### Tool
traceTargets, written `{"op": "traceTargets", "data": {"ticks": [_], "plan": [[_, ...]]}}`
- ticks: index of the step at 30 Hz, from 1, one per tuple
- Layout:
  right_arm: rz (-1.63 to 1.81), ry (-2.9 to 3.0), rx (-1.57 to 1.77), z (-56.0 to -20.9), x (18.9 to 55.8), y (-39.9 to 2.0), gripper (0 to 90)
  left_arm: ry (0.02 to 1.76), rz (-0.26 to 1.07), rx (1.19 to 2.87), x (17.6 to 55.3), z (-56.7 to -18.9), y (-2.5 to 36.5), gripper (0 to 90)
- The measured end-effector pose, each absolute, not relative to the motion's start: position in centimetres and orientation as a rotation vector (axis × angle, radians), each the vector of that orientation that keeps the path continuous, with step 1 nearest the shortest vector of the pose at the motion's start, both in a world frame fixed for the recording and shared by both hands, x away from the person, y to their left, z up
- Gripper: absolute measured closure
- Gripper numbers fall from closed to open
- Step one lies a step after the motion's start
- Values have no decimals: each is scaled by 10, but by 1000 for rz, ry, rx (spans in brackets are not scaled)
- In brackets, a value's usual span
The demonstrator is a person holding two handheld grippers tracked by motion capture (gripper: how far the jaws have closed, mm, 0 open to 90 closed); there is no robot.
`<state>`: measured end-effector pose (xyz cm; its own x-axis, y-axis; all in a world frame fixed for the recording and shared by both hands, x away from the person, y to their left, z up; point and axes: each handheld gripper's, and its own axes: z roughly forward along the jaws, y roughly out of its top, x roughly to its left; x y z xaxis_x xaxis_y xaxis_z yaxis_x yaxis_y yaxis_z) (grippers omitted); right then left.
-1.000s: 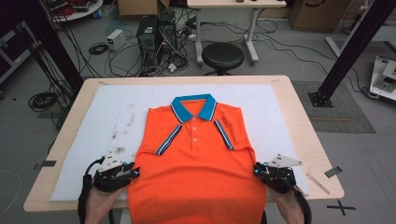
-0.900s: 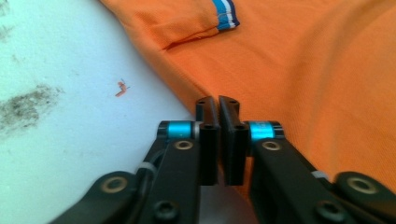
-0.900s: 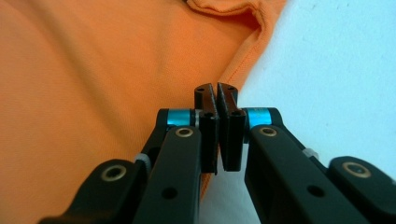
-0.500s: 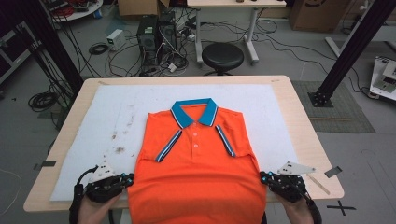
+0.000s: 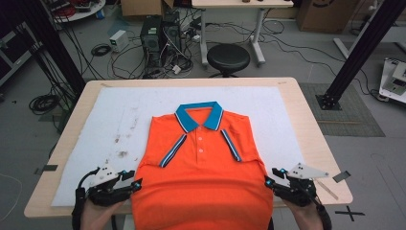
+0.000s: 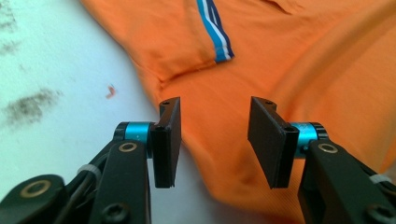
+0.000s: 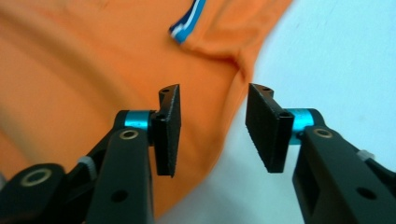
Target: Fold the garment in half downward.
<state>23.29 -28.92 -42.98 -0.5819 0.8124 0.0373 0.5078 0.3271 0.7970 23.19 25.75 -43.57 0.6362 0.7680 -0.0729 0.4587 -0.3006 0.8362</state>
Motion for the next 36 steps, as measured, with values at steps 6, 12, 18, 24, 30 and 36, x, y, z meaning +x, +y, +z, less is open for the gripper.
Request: {"op": "traceTargets", "data": {"ticks": [6, 12, 18, 24, 30, 36], "plan": [[1139, 2247, 1206, -432, 264, -285, 327, 927, 420, 1948, 250, -429, 254, 482], [1146, 2211, 1139, -430, 281, -278, 275, 890, 432, 1923, 270, -418, 254, 431], [1210, 2177, 1162, -421, 300, -281, 228, 888, 512, 1845, 296, -408, 257, 373], [1214, 2151, 1199, -422, 321, -288, 216, 929, 492, 1854, 320, -401, 259, 373], [1197, 2089, 1295, -426, 336, -297, 253, 946, 485, 1958, 354, -381, 257, 375], [1195, 2057, 1292, -432, 337, -297, 254, 979, 463, 2007, 403, -375, 248, 376]]}}
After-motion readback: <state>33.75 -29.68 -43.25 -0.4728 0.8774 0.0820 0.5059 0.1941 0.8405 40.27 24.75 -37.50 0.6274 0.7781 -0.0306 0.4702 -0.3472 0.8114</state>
